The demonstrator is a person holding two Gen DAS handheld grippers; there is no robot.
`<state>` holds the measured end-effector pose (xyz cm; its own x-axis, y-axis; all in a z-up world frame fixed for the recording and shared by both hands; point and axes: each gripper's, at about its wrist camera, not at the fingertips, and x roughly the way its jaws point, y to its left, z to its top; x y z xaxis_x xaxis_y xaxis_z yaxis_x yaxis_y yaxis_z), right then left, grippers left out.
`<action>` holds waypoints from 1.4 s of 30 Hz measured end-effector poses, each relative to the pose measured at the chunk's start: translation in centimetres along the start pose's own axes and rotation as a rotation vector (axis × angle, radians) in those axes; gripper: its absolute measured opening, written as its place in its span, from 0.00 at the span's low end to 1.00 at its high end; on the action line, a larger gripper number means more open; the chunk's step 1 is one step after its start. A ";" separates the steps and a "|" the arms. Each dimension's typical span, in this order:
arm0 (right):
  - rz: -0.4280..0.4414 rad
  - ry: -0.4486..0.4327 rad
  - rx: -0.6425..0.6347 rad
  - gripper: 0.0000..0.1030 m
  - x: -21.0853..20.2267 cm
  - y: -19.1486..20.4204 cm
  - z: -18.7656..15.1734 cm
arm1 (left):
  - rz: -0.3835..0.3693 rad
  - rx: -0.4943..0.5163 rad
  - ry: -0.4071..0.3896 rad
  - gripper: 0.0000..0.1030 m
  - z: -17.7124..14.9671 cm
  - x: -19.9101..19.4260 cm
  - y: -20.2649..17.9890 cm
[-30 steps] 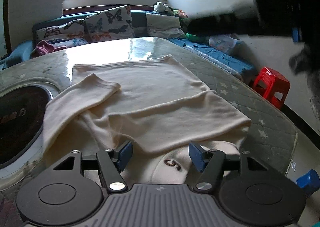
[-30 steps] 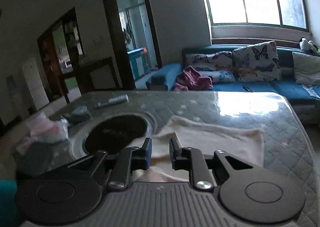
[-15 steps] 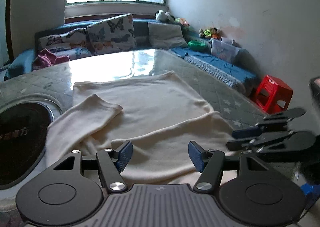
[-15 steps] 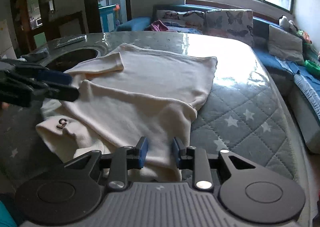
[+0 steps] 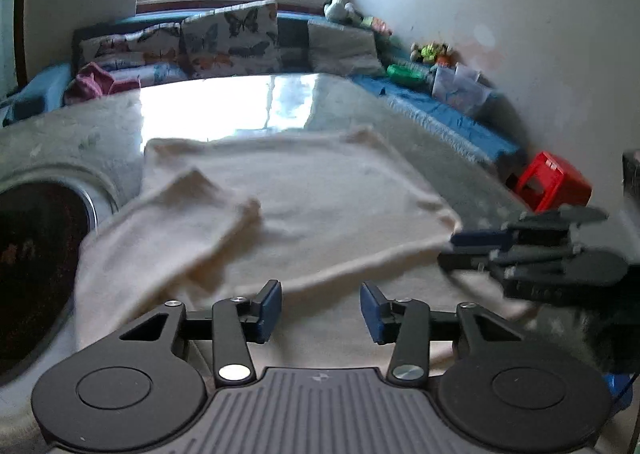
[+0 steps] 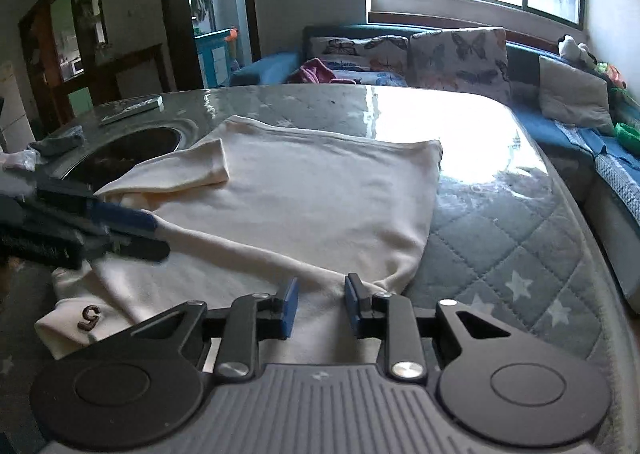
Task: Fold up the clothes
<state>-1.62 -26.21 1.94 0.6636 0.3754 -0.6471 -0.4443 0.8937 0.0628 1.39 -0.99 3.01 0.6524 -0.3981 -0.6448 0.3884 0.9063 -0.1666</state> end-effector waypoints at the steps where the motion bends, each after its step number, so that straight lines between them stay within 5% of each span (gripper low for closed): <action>1: 0.001 -0.001 -0.004 0.28 -0.1 0.1 -0.1 | 0.018 0.008 -0.018 0.45 0.5 -0.2 0.1; 5: -0.001 -0.015 -0.010 0.35 0.0 0.5 -0.4 | 0.143 0.044 -0.048 0.47 2.3 1.4 0.3; 14: 0.025 -0.055 -0.040 0.64 0.3 1.5 -1.0 | 0.241 0.101 -0.001 0.44 2.7 5.9 0.7; 18: 0.031 -0.058 -0.071 0.76 0.5 2.2 -1.2 | 0.235 0.066 -0.022 0.13 2.9 5.6 2.1; 25: 0.049 -0.044 -0.104 0.91 0.9 2.8 -1.3 | 0.238 -0.083 -0.128 0.05 3.5 0.3 6.9; 29: 0.056 -0.031 -0.124 0.99 1.2 3.1 -1.3 | 0.297 -0.141 -0.203 0.05 3.0 -4.0 9.6; 35: 0.054 -0.026 -0.130 1.00 1.3 3.3 -1.3 | 0.401 -0.232 -0.277 0.05 0.7 -9.3 13.5; 42: 0.056 -0.024 -0.131 1.00 1.3 3.1 -1.3 | 0.465 -0.274 -0.227 0.05 -3.2 -11.1 16.7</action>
<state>-2.93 -23.22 0.29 0.6495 0.4308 -0.6266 -0.5546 0.8321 -0.0028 -1.48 19.00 5.06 0.8487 0.0576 -0.5257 -0.1350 0.9847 -0.1101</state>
